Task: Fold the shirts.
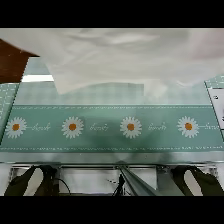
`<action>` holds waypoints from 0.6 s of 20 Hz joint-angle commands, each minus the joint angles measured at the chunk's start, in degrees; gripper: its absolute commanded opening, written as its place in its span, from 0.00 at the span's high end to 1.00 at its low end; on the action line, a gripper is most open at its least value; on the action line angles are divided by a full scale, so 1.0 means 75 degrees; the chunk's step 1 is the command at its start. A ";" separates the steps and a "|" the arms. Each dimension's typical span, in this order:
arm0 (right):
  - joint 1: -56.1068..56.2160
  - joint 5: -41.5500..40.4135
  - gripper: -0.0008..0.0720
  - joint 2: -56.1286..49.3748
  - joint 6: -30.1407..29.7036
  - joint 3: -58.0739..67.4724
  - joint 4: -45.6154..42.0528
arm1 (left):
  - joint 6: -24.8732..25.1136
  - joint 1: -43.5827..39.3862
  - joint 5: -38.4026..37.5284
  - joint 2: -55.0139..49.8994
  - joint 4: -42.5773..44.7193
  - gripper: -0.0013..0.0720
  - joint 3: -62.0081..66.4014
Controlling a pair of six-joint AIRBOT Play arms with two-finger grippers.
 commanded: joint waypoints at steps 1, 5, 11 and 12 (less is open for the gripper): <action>-0.0006 0.0227 0.95 0.0321 0.0755 0.1434 -0.1486 | -0.1545 0.0003 0.0417 0.0784 0.2378 0.96 0.1612; -0.0006 0.1265 0.95 0.0361 0.0953 0.2343 -0.2122 | -0.2095 -0.0012 0.0160 0.1373 0.3576 0.96 0.1845; -0.0003 0.4701 0.95 0.0149 0.0659 0.2786 -0.3727 | -0.2308 -0.0577 -0.2614 0.1396 0.4902 0.96 0.1760; -0.0003 0.5753 0.95 -0.0073 0.0376 0.2780 -0.3789 | -0.2253 -0.0688 -0.2932 0.1367 0.4969 0.96 0.1582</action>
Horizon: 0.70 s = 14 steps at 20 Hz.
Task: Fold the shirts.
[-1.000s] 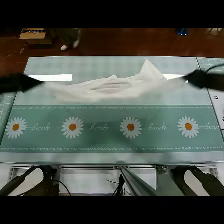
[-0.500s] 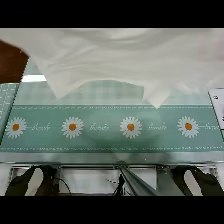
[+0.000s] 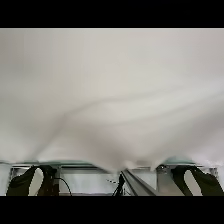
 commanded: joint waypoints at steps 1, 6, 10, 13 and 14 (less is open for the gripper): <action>0.0117 0.3136 0.95 -0.0504 -0.0286 -0.0032 -0.0495 | -0.0041 -0.0353 -0.1591 -0.0050 0.0775 0.96 -0.0405; 0.0455 0.3191 0.95 -0.1504 -0.0565 -0.2098 -0.0256 | 0.0344 -0.0764 -0.1789 -0.0440 0.0589 0.96 -0.3133; 0.0458 0.1985 0.95 -0.3281 -0.0624 -0.2617 -0.0119 | 0.0606 -0.0886 -0.0344 -0.1594 0.0306 0.96 -0.4945; 0.0612 0.0766 0.95 -0.4637 -0.0472 -0.2617 0.0335 | 0.0749 -0.1265 0.1075 -0.3159 0.0236 0.96 -0.5018; 0.0793 0.0329 0.95 -0.5056 -0.0475 -0.2617 0.0338 | 0.0752 -0.1399 0.1472 -0.3660 0.0154 0.96 -0.4992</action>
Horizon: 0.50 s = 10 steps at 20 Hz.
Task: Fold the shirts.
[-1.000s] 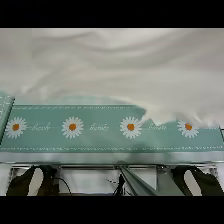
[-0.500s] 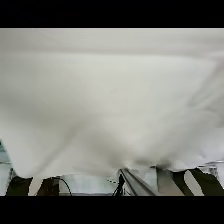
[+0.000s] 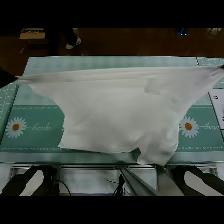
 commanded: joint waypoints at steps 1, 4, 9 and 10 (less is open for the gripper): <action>0.0414 -0.1585 0.95 -0.1527 0.0079 -0.0114 0.0230 | 0.0166 -0.0446 0.1798 -0.1725 -0.0248 0.96 -0.0321; 0.0941 -0.3072 0.95 -0.2483 0.0087 -0.0114 0.0213 | 0.0169 -0.0761 0.3212 -0.2891 -0.0259 0.96 -0.0321; 0.1107 -0.5738 0.95 -0.3643 0.1469 -0.0114 0.0213 | 0.0157 -0.0810 0.5598 -0.3896 -0.0367 0.96 -0.0326; 0.1110 -0.6076 0.95 -0.3858 0.1623 -0.0114 0.0233 | 0.0157 -0.0871 0.5881 -0.4086 -0.0487 0.96 -0.0326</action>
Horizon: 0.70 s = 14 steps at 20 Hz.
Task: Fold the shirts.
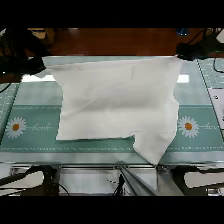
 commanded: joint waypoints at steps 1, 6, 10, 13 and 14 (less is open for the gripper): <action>0.0096 -0.1795 0.95 -0.0854 0.0804 -0.0003 0.0070 | -0.0003 -0.0181 0.1641 -0.0787 -0.0224 0.96 -0.0012; 0.0096 -0.1716 0.95 -0.1751 0.0813 -0.0003 0.0181 | 0.0000 -0.0440 0.2081 -0.1667 -0.0224 0.96 -0.0012; 0.0093 -0.1323 0.95 -0.1955 0.0845 -0.0003 0.0195 | -0.0117 -0.0434 0.1993 -0.1856 -0.0221 0.96 -0.0012; 0.0082 -0.0460 0.95 -0.1652 0.0804 -0.0003 -0.0079 | -0.0102 -0.0428 0.1005 -0.1690 -0.0163 0.96 0.0087; 0.0082 0.0035 0.95 -0.1486 0.0790 -0.0003 -0.0326 | -0.0102 -0.0417 0.0297 -0.1667 -0.0117 0.96 0.0221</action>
